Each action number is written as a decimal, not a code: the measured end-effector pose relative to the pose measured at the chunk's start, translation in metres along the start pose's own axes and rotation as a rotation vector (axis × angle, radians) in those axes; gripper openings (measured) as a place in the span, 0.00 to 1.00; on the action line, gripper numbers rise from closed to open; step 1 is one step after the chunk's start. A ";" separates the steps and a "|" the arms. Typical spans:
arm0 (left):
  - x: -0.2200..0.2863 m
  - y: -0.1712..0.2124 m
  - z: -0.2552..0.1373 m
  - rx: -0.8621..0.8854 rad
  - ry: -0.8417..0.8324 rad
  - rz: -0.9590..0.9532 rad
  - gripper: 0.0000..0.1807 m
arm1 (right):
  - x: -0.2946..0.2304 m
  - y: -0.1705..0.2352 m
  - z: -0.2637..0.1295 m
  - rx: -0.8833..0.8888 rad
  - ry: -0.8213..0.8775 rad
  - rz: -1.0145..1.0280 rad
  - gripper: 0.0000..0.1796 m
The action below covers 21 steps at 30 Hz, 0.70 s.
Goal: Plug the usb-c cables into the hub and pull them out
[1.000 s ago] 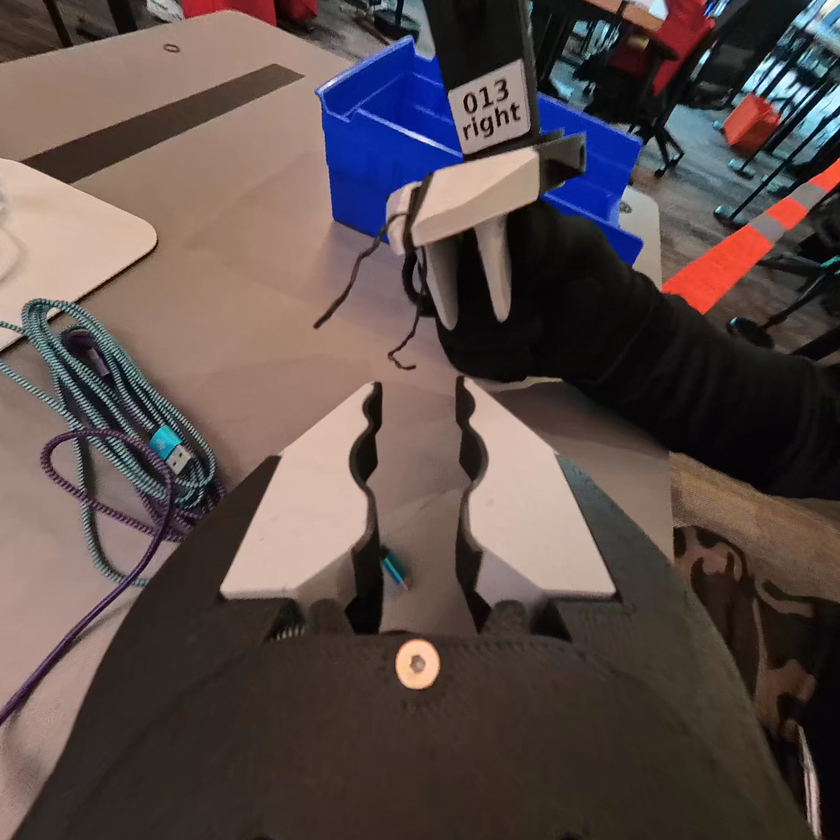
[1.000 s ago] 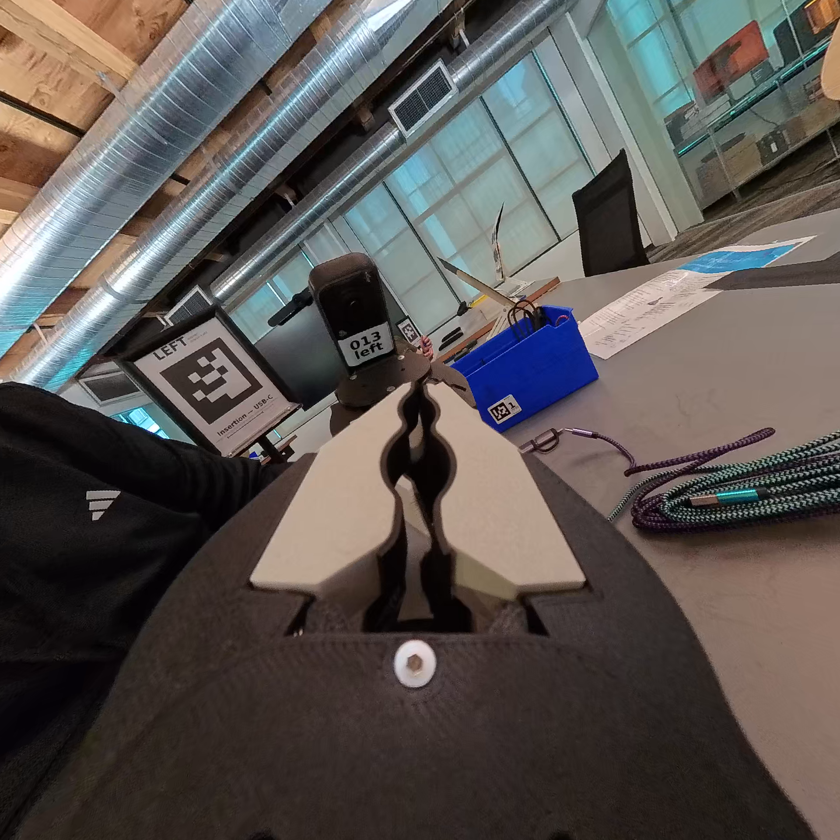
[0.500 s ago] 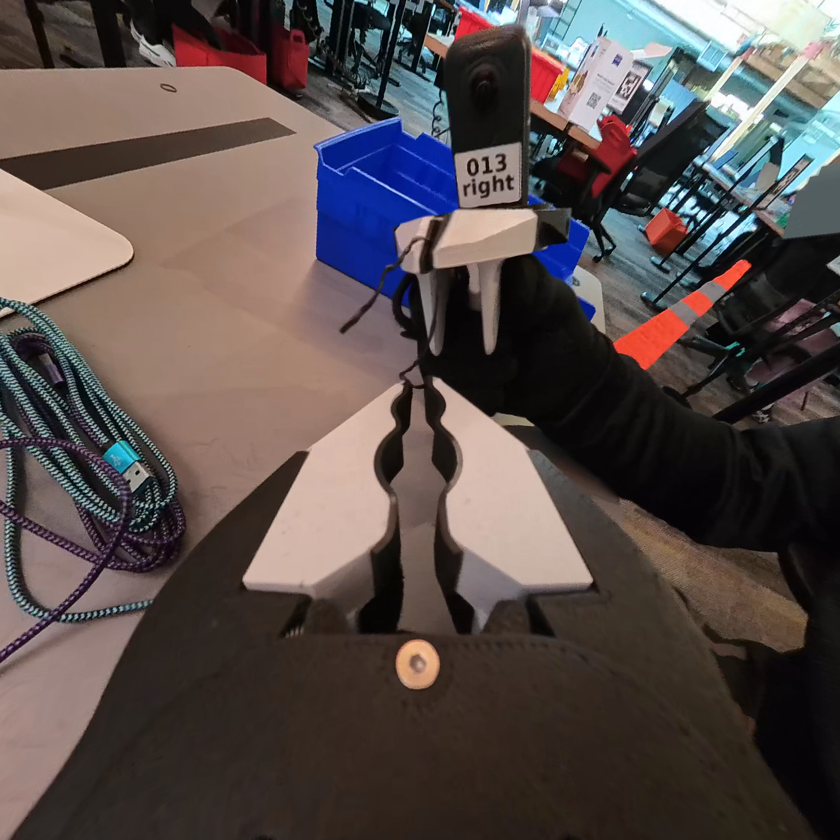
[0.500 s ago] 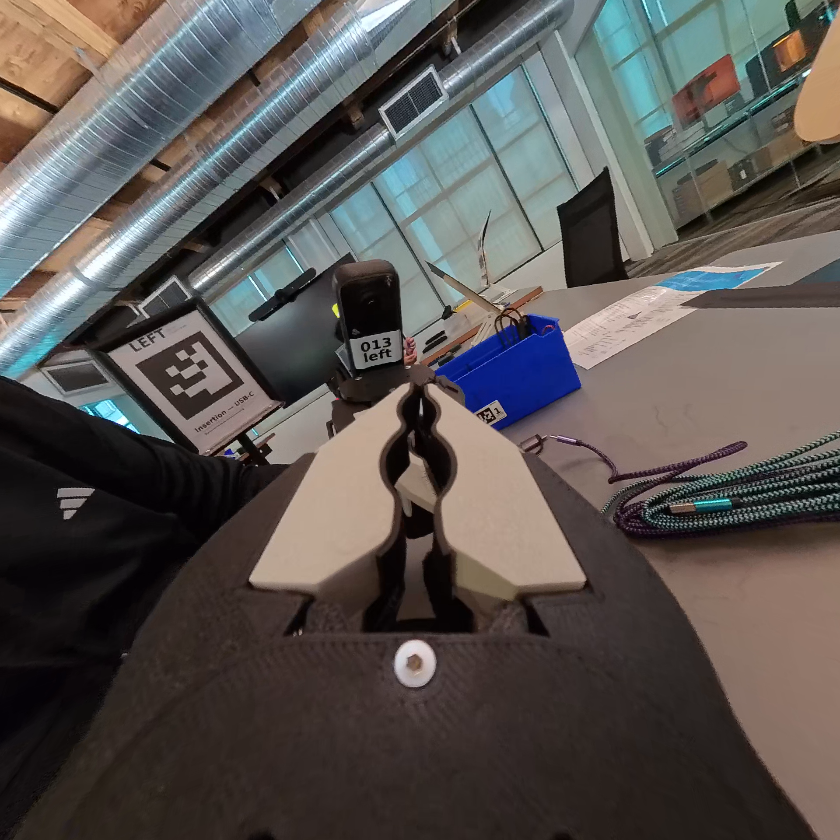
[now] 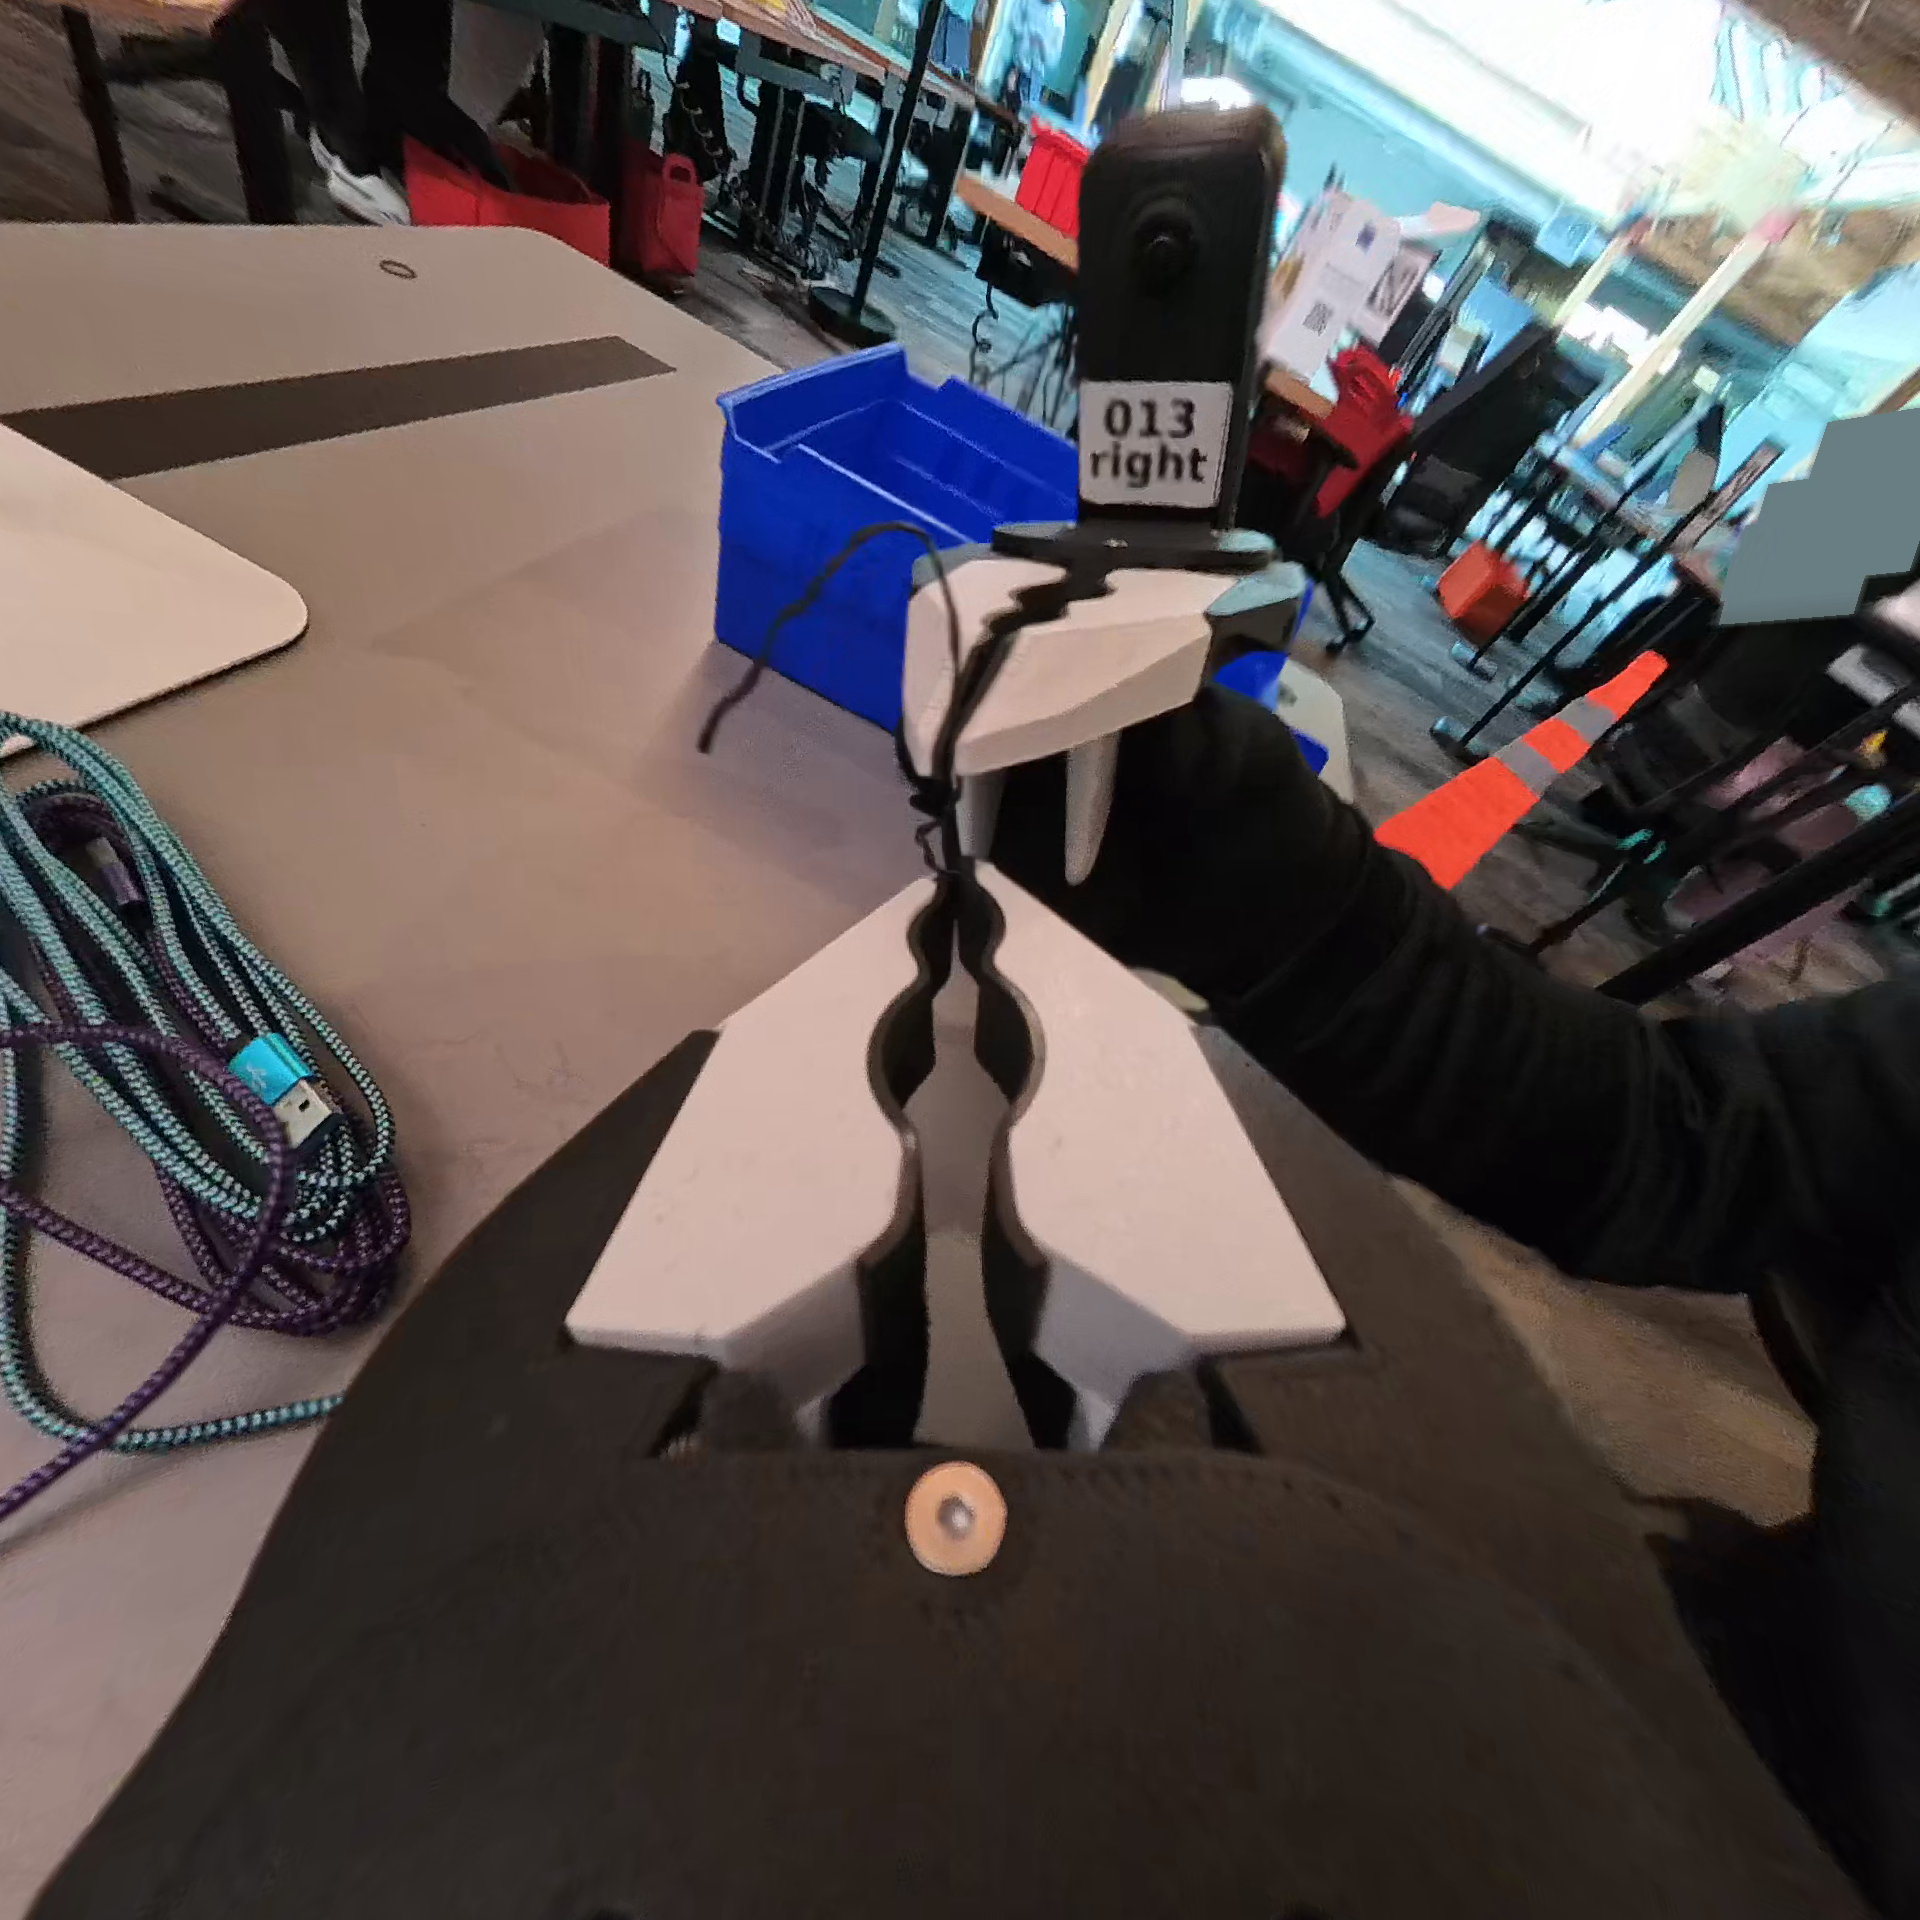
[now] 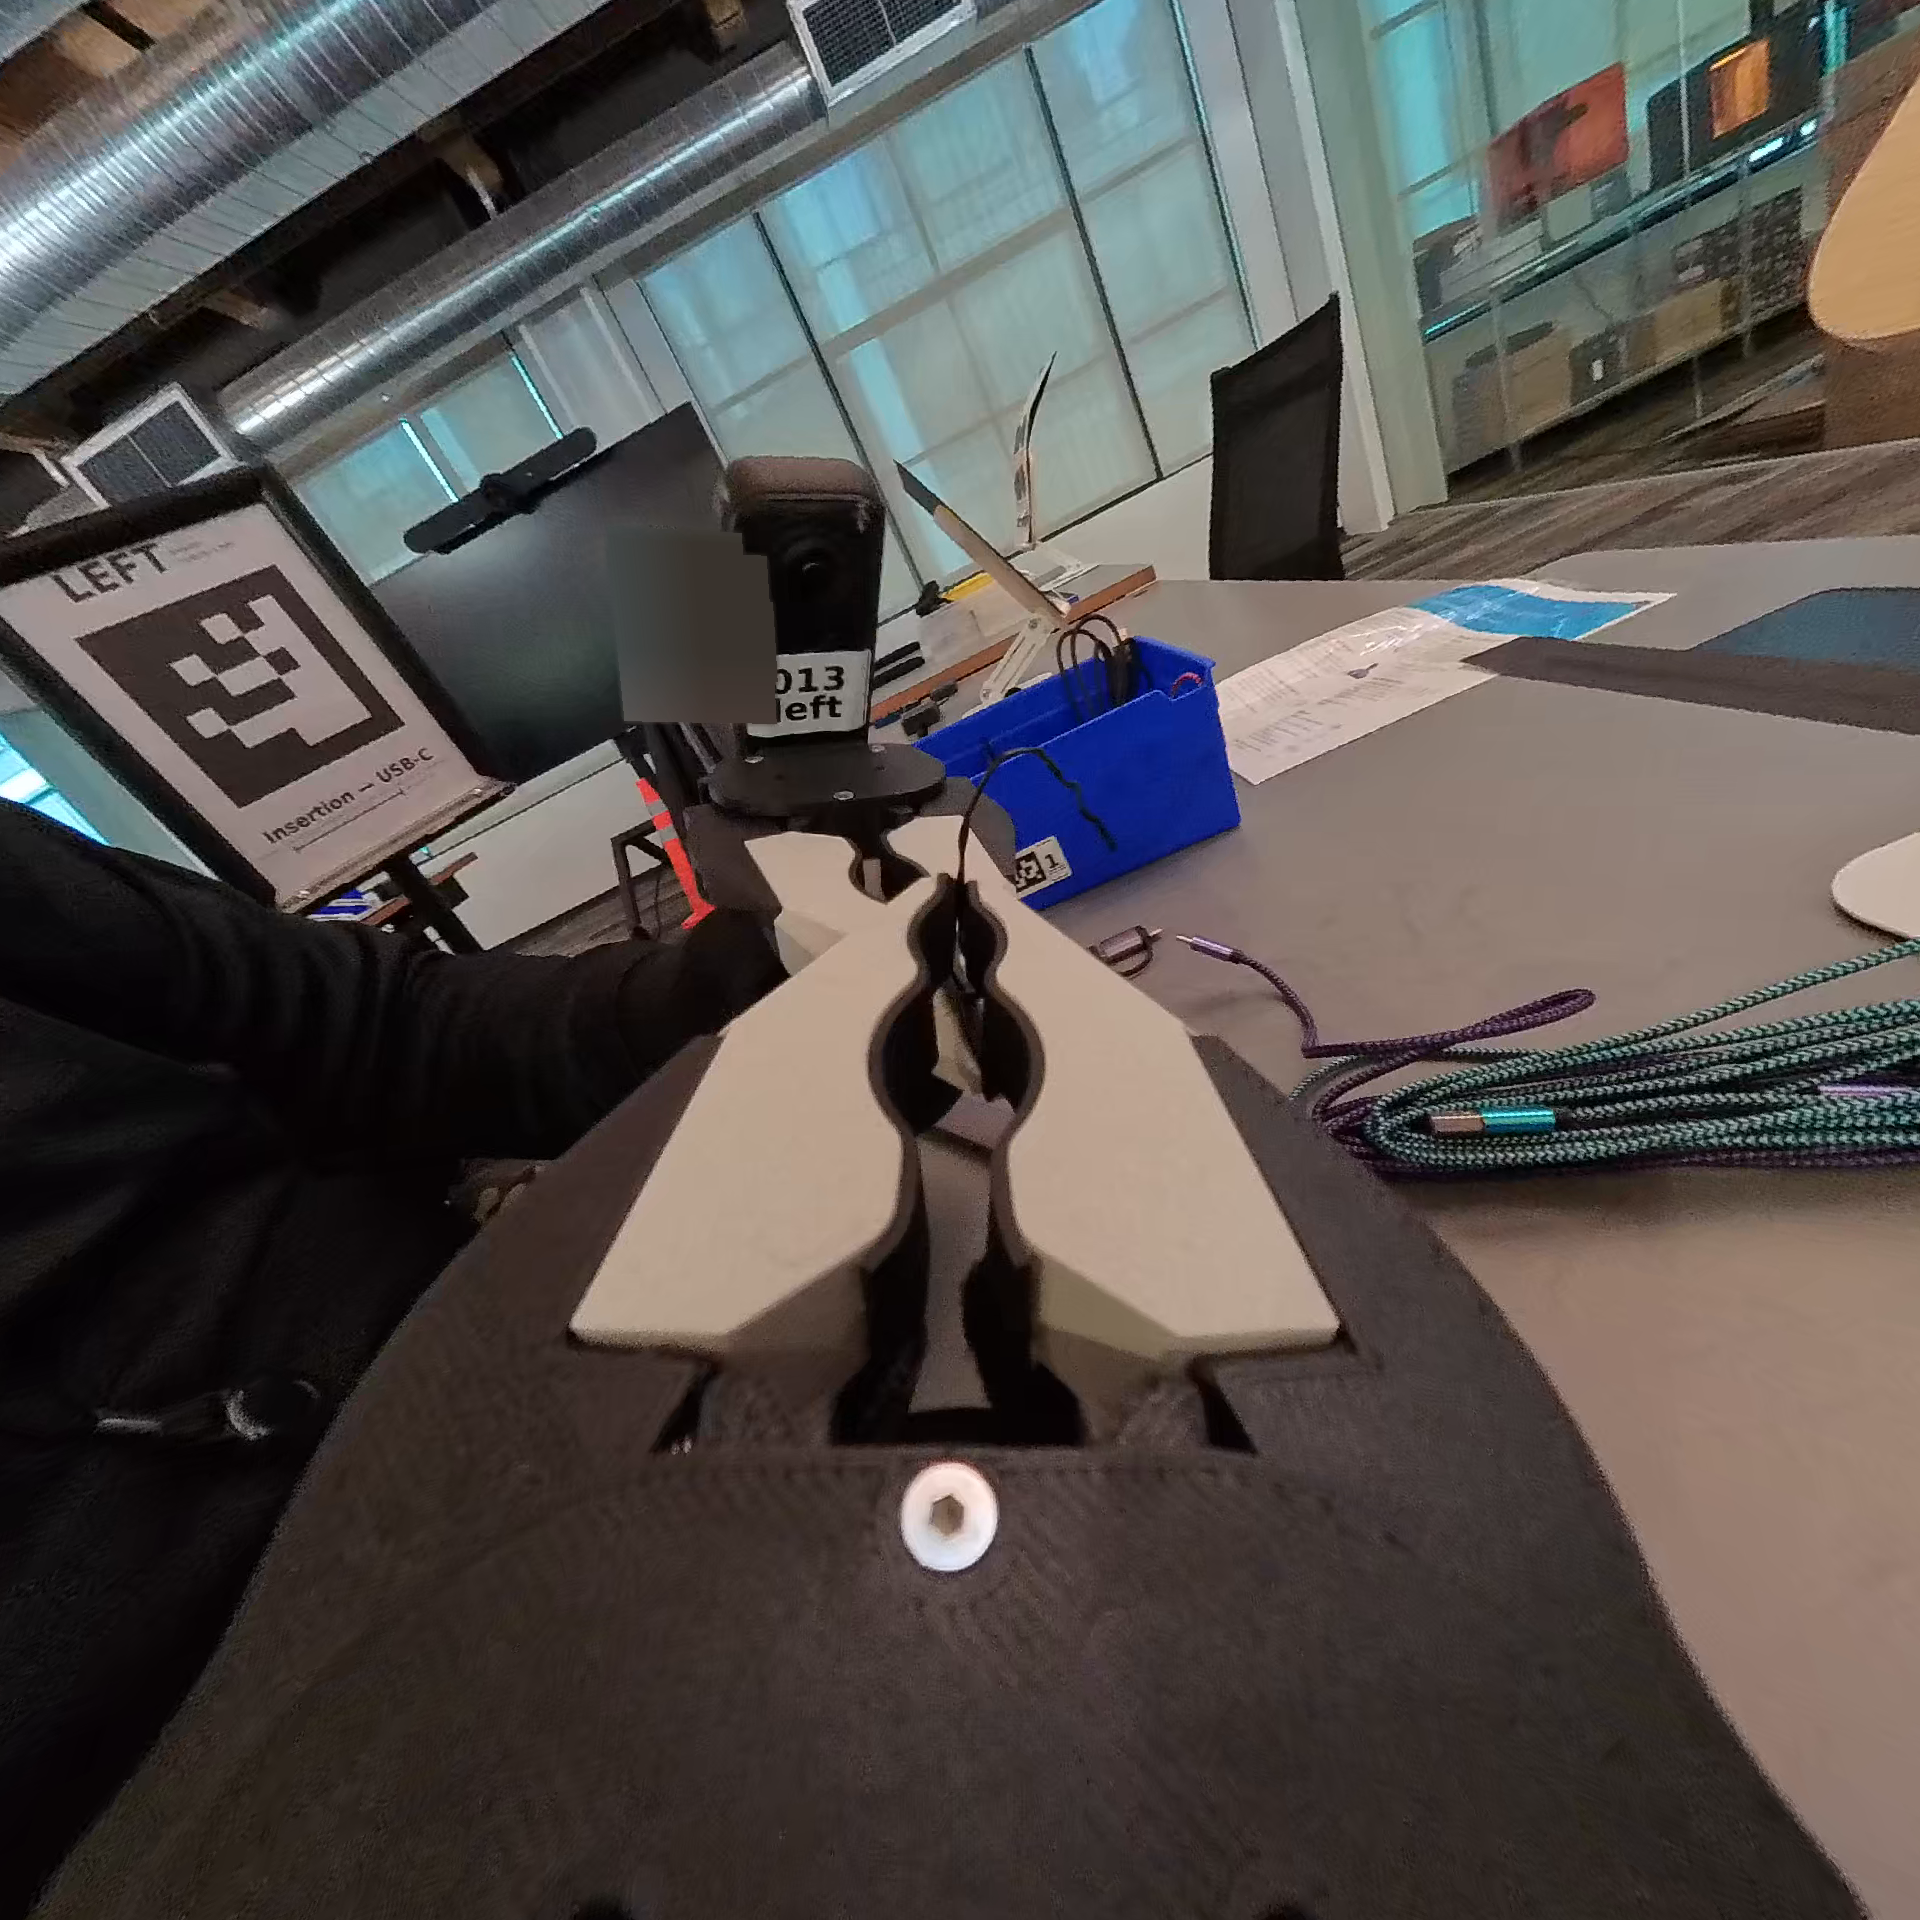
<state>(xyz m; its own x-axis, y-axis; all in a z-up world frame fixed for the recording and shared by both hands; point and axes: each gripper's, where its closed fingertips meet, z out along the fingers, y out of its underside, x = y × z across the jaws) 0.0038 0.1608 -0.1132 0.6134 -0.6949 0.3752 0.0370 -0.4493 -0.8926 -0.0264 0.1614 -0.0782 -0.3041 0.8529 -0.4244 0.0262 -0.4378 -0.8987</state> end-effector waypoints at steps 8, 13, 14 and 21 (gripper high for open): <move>0.006 0.002 0.004 -0.079 -0.094 0.227 0.00 | 0.003 -0.011 -0.006 0.077 0.005 0.042 0.00; 0.007 0.010 0.007 -0.079 -0.115 0.226 0.00 | 0.002 -0.019 -0.014 0.115 0.004 0.040 0.00; 0.002 0.005 0.004 -0.050 -0.139 0.211 0.00 | 0.002 -0.017 -0.012 0.105 0.004 0.036 0.00; -0.010 -0.013 -0.001 -0.068 -0.355 0.404 0.14 | 0.003 -0.013 -0.007 0.087 0.010 0.041 0.00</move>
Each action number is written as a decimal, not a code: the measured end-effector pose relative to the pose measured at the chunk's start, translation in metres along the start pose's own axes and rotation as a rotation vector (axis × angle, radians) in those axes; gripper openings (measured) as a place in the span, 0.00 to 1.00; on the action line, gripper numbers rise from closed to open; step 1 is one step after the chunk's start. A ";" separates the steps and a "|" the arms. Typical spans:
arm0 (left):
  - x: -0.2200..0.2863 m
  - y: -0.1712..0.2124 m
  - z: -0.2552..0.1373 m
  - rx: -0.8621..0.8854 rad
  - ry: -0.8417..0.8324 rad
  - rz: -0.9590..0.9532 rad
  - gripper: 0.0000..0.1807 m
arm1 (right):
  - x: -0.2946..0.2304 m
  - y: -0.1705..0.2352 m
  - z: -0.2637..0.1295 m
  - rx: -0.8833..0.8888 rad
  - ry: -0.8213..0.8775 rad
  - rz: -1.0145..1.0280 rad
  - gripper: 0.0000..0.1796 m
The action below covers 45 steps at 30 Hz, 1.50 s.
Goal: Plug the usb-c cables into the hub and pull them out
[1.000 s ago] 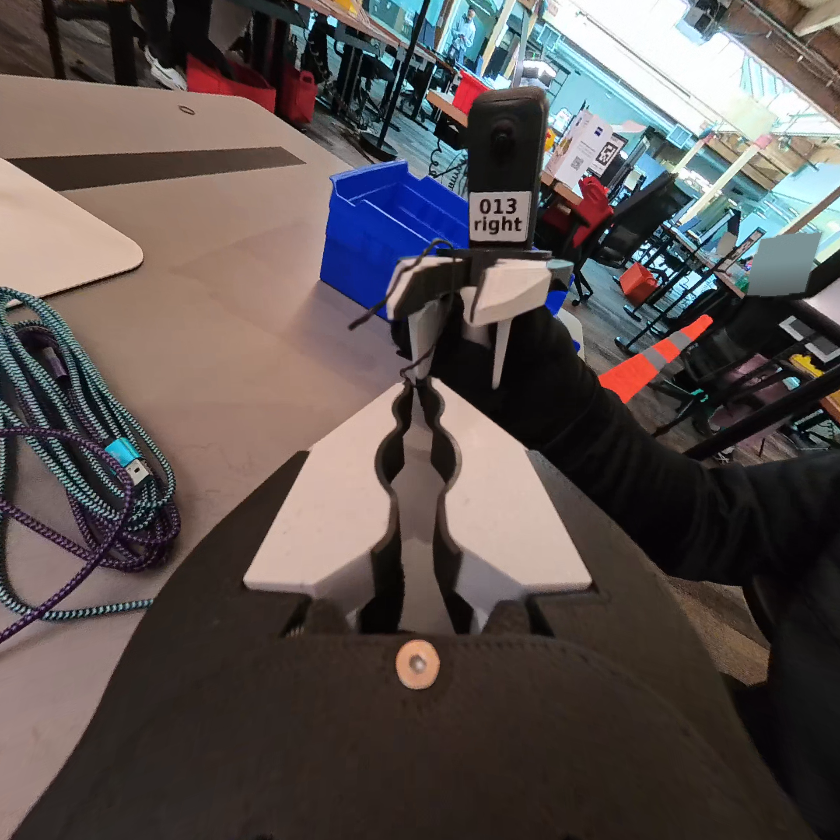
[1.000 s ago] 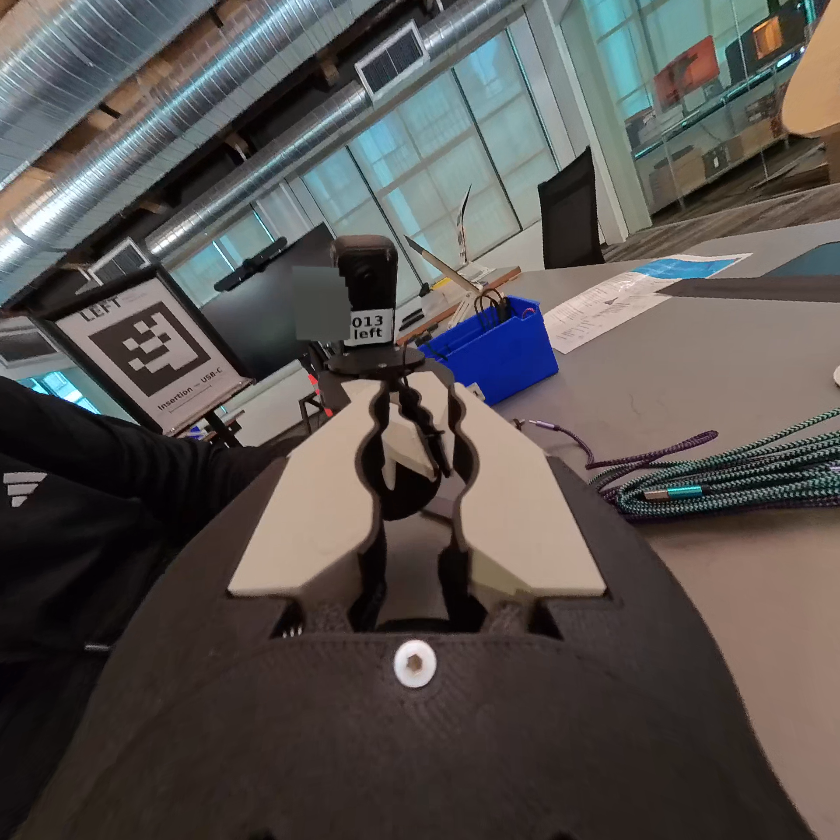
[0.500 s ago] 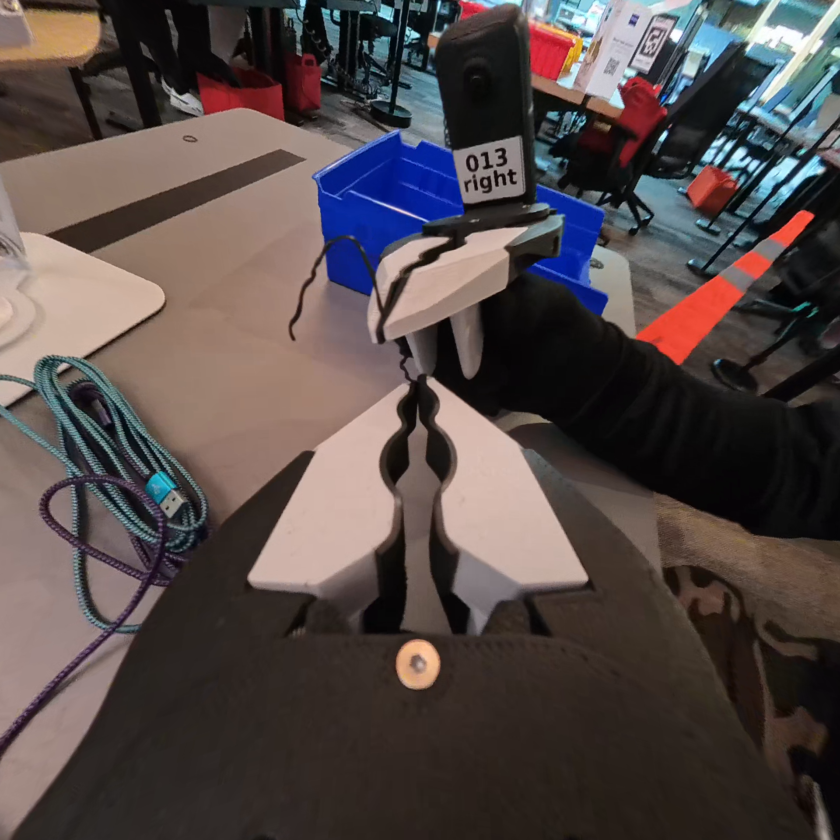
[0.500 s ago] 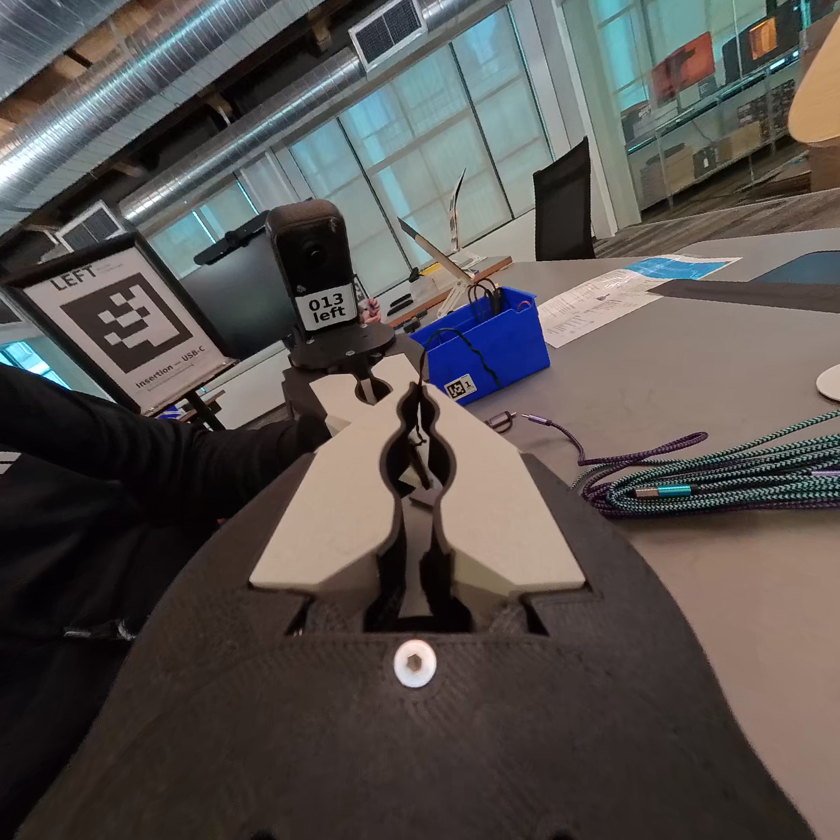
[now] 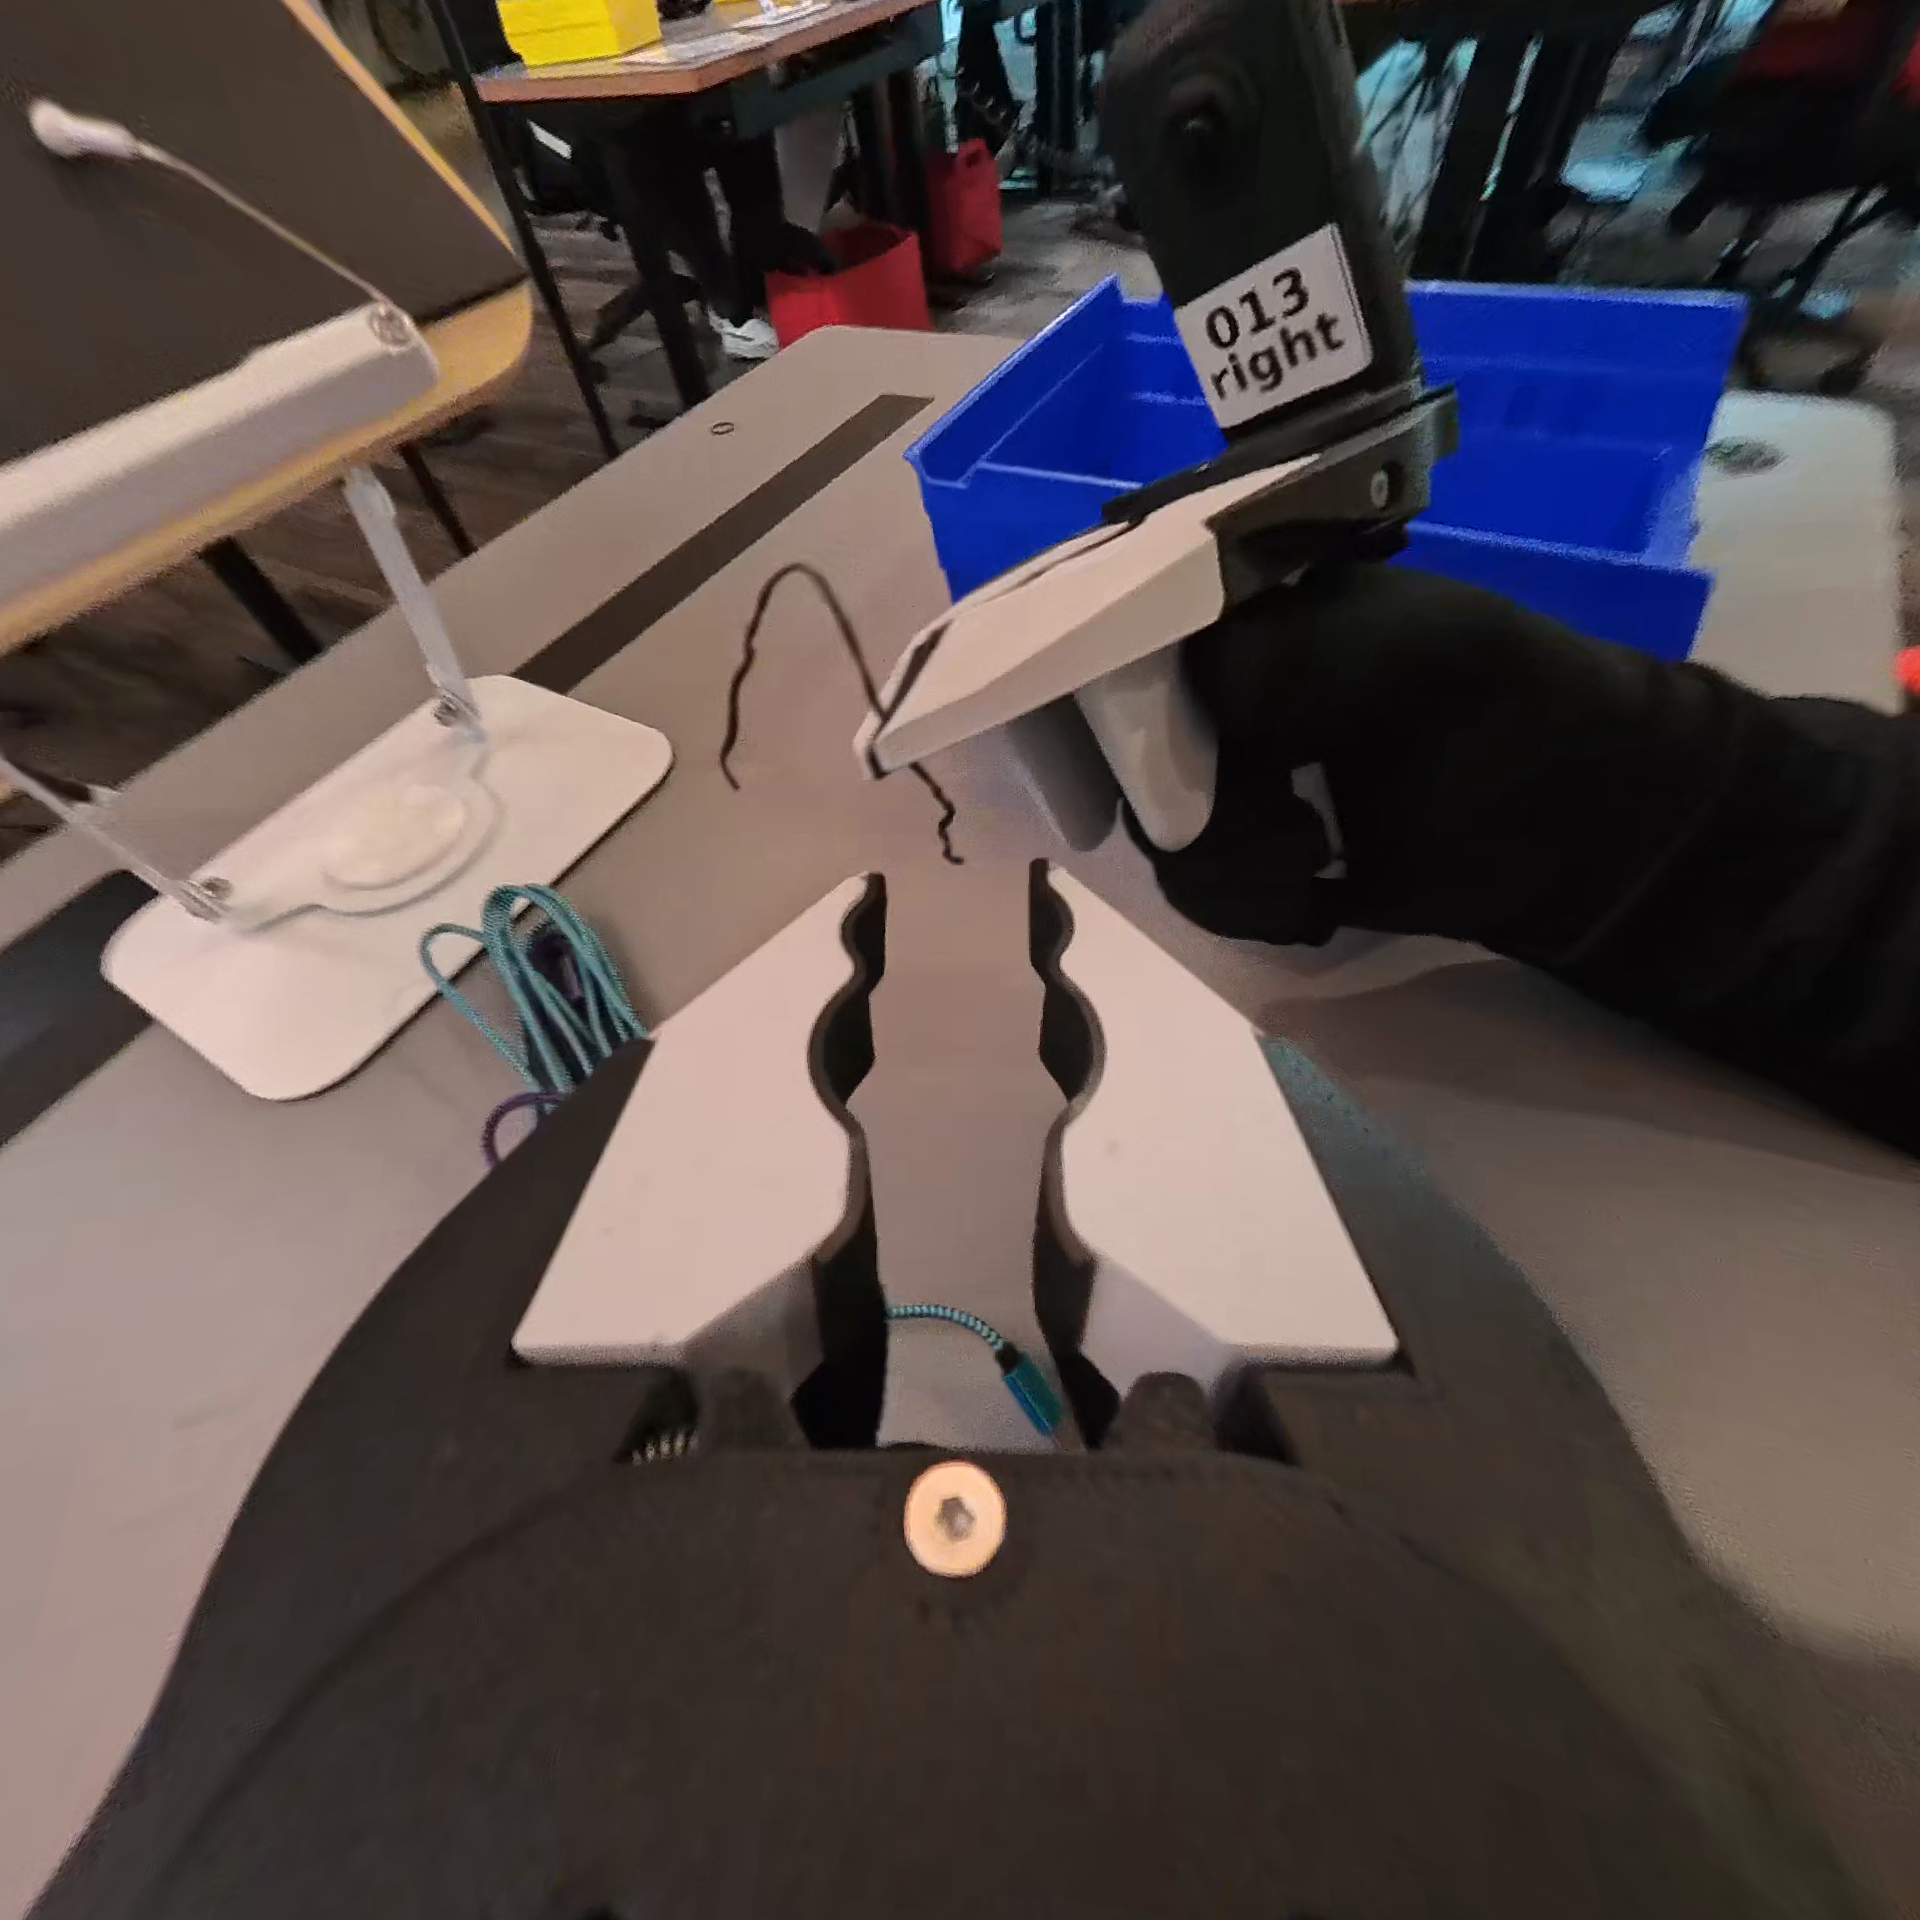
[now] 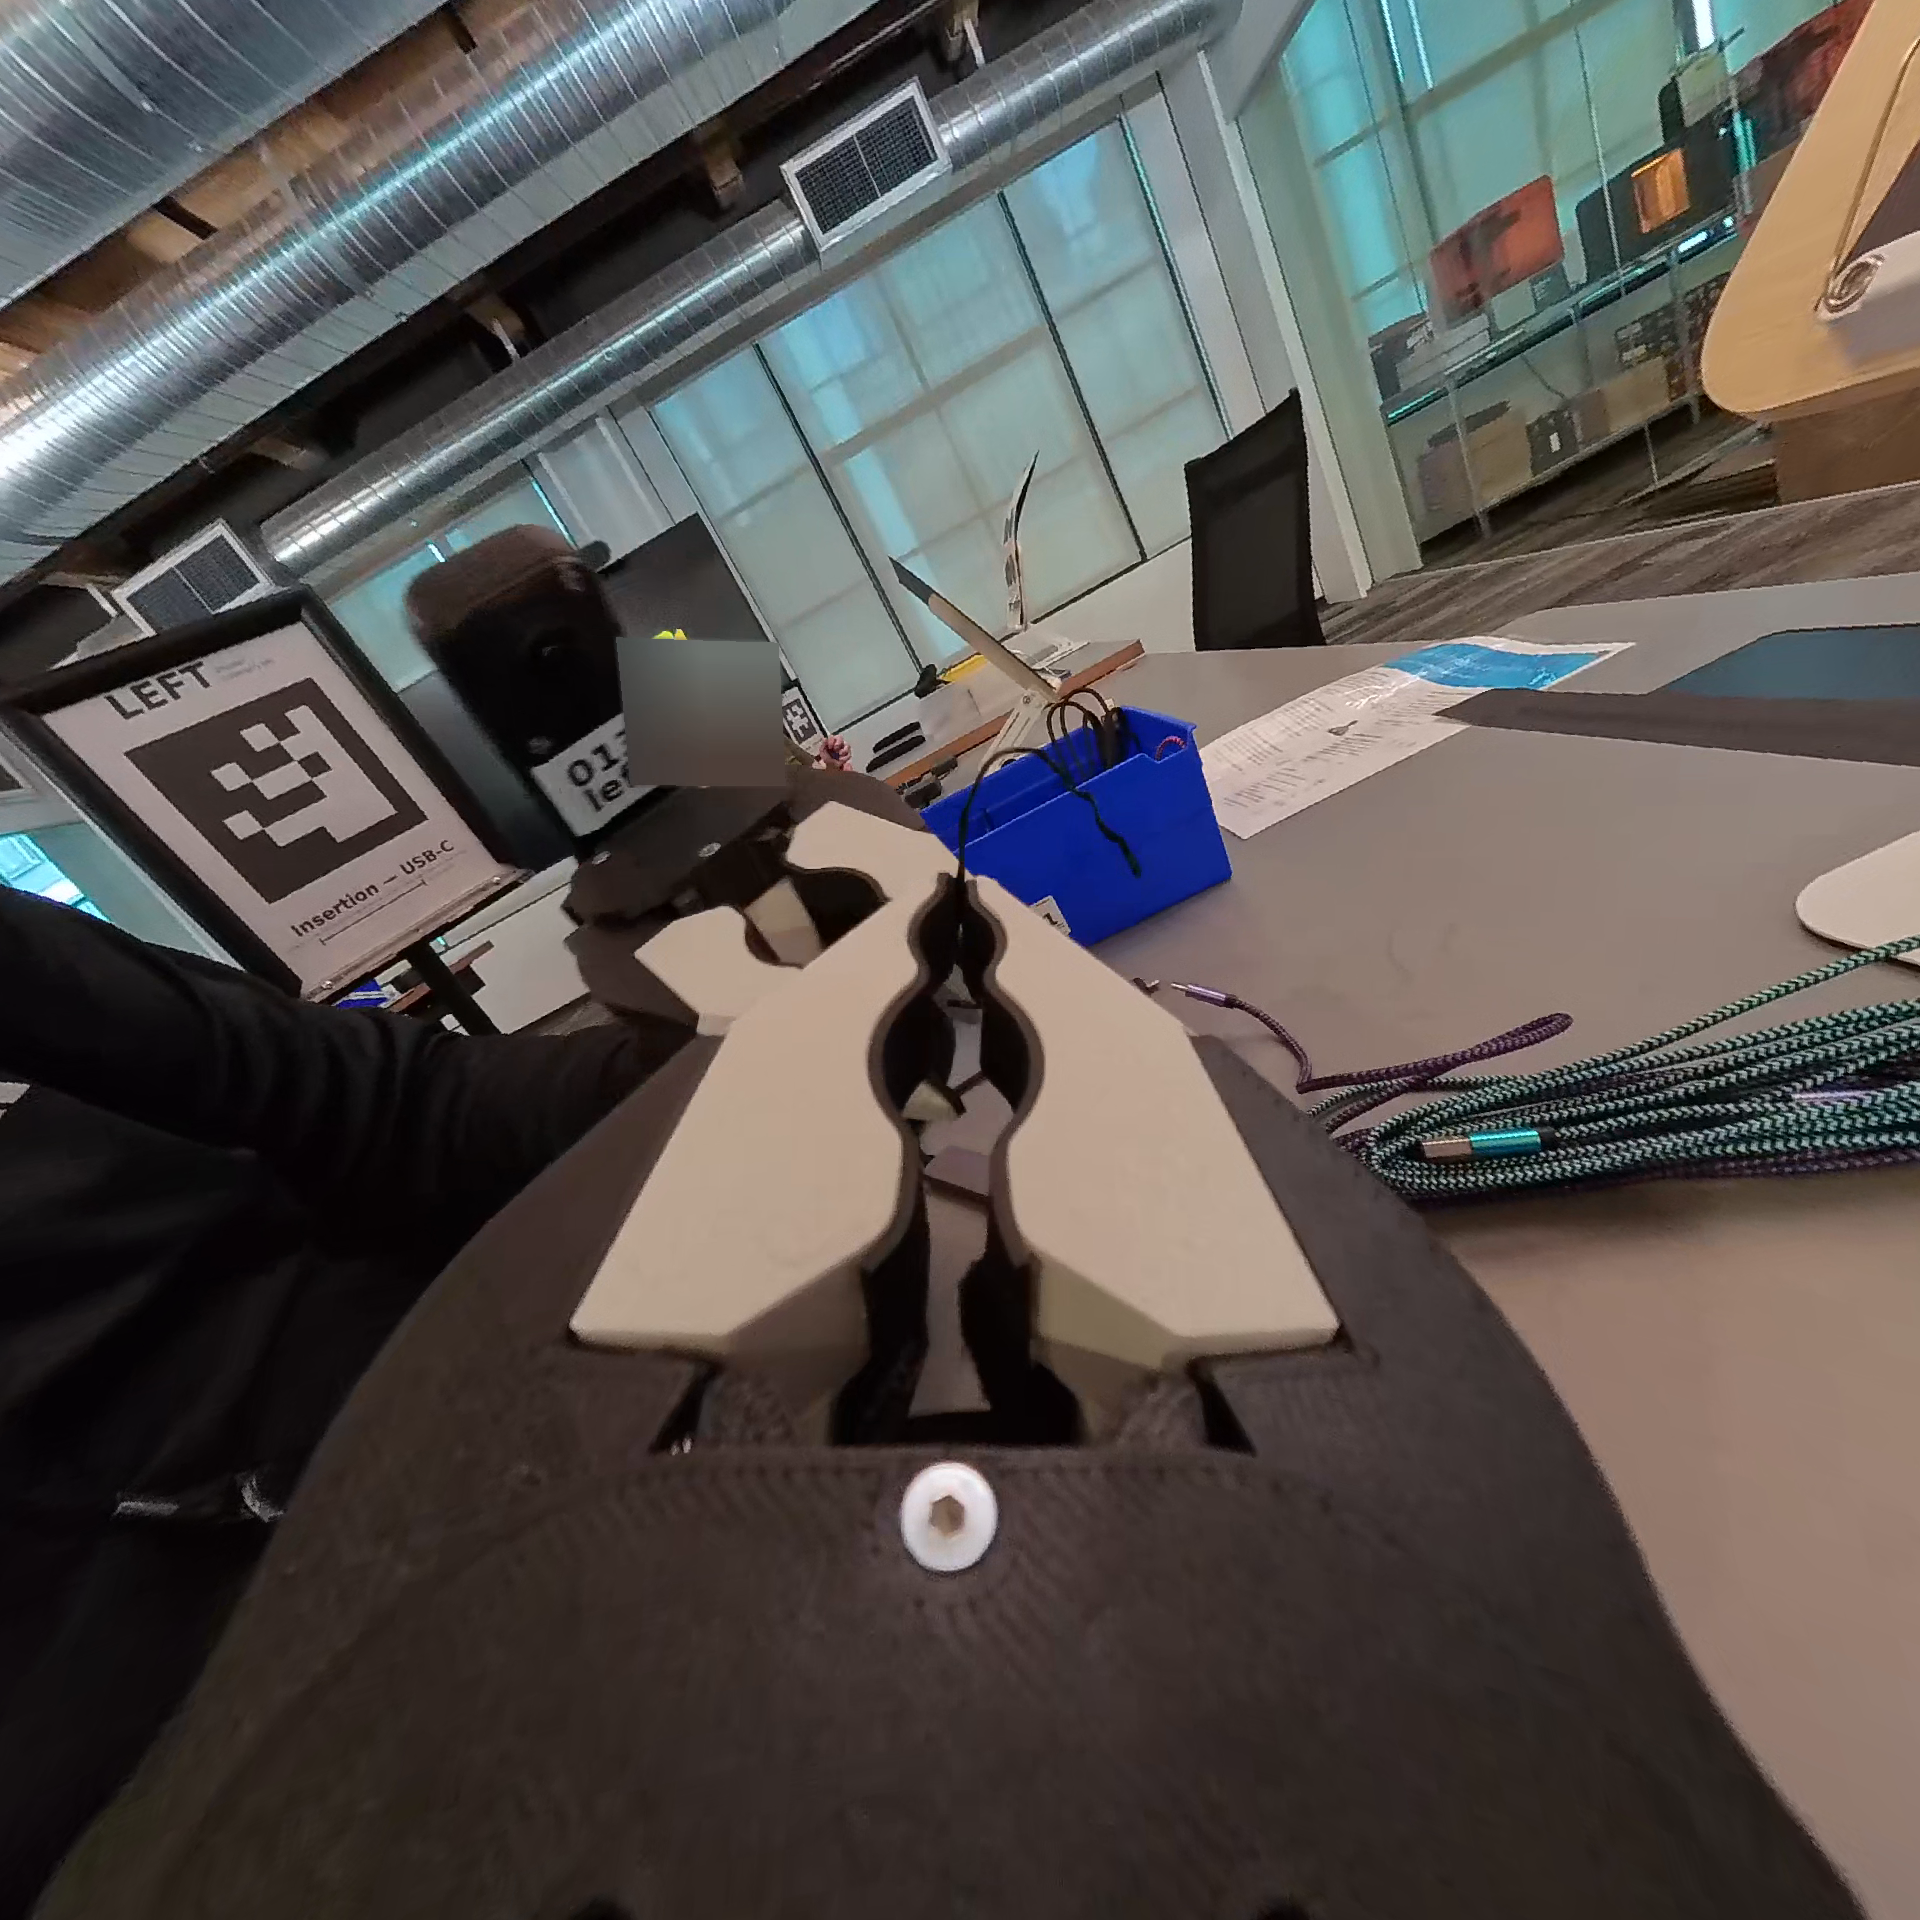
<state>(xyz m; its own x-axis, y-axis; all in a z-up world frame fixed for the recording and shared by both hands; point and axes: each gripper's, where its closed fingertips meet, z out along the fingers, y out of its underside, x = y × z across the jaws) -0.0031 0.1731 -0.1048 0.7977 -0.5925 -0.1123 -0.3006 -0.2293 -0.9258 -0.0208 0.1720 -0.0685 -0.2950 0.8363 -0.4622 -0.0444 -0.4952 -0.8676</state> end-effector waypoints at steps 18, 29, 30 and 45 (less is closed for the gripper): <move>0.003 -0.014 0.001 0.121 0.049 -0.117 0.00 | -0.002 -0.005 -0.001 0.026 0.008 -0.017 0.00; -0.007 -0.019 -0.014 0.302 0.100 -0.362 0.00 | -0.002 -0.010 0.002 0.068 0.085 -0.116 0.00; -0.005 -0.023 -0.017 0.320 0.112 -0.356 0.00 | -0.005 -0.012 0.001 0.078 0.081 -0.126 0.00; -0.005 -0.035 -0.009 0.136 -0.201 0.114 0.16 | 0.010 -0.025 -0.015 0.166 0.093 -0.019 0.00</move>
<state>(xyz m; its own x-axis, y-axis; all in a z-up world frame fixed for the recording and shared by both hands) -0.0013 0.1775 -0.0683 0.8546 -0.4402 -0.2757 -0.3325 -0.0559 -0.9414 -0.0085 0.1964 -0.0546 -0.2036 0.8602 -0.4676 -0.2078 -0.5047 -0.8379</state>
